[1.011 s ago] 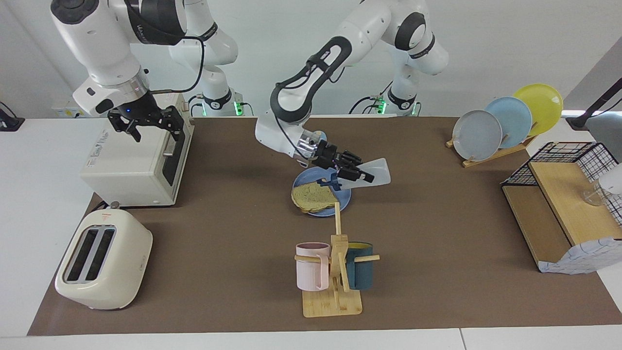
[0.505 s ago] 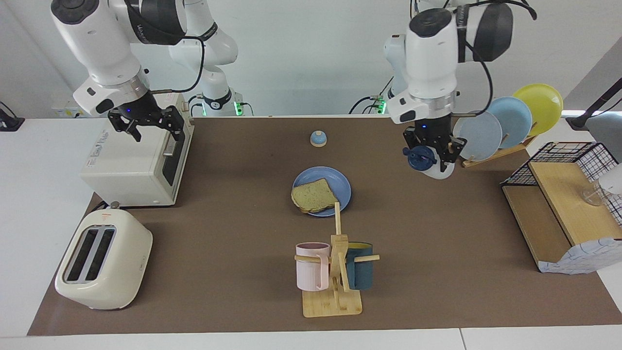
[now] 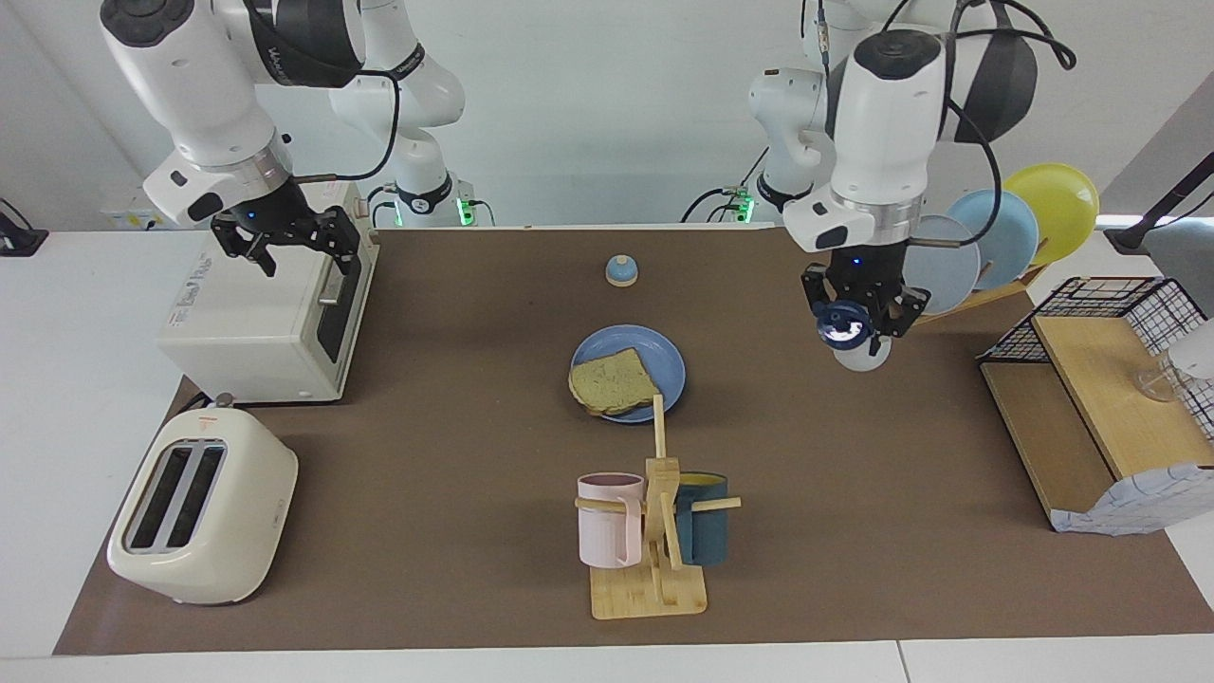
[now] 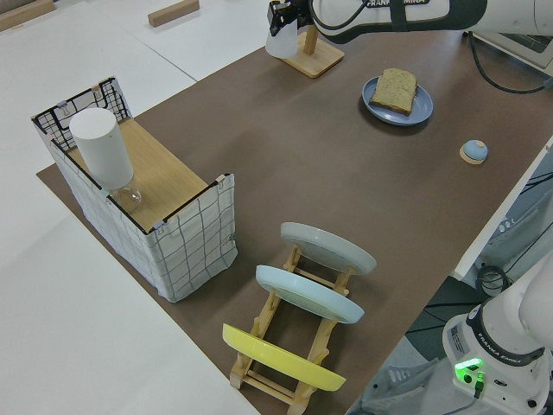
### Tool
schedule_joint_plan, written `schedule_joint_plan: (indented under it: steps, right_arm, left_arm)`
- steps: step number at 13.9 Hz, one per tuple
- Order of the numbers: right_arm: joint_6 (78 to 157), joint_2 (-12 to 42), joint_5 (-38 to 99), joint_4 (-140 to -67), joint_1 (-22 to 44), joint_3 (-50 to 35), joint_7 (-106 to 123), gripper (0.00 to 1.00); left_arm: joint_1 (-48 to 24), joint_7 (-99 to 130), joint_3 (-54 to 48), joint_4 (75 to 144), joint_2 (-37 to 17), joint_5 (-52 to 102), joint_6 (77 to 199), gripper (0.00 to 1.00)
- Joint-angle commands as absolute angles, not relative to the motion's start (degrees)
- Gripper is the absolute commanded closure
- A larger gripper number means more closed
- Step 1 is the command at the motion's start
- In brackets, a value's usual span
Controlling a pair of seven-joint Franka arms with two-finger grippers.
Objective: Put bread on plate and add seasoning
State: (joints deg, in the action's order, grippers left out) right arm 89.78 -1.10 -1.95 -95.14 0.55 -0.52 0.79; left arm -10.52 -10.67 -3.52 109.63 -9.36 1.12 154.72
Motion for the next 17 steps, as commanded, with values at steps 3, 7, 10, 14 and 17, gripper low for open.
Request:
schedule_joint_plan:
  steps: [3,7,10,14,17]
  right_arm:
    - [89.12,-2.29,-2.11,-96.15,0.35,-0.70,2.20,0.00]
    - [89.12,-2.29,-2.11,-96.15,0.35,-0.70,2.20,0.00]
    - [89.12,-2.29,-2.11,-96.15,0.35,-0.70,2.20,0.00]
    - [89.03,-2.29,-2.11,-96.15,0.35,-0.70,2.20,0.00]
    - [88.95,-2.29,-2.11,-96.15,0.35,-0.70,2.20,0.00]
  left_arm:
    - [-10.11,-7.12,-3.87,110.13,-16.59,1.93,169.61,1.00]
    - [-9.84,-7.47,-3.87,108.99,-23.37,1.76,178.32,1.00]
    - [-10.19,-7.47,-3.87,105.31,-29.42,1.41,180.78,1.00]
    - [-9.76,-8.61,-3.87,104.94,-31.28,0.97,182.20,1.00]
    - [-9.84,-10.02,-3.87,103.45,-33.30,0.79,181.67,1.00]
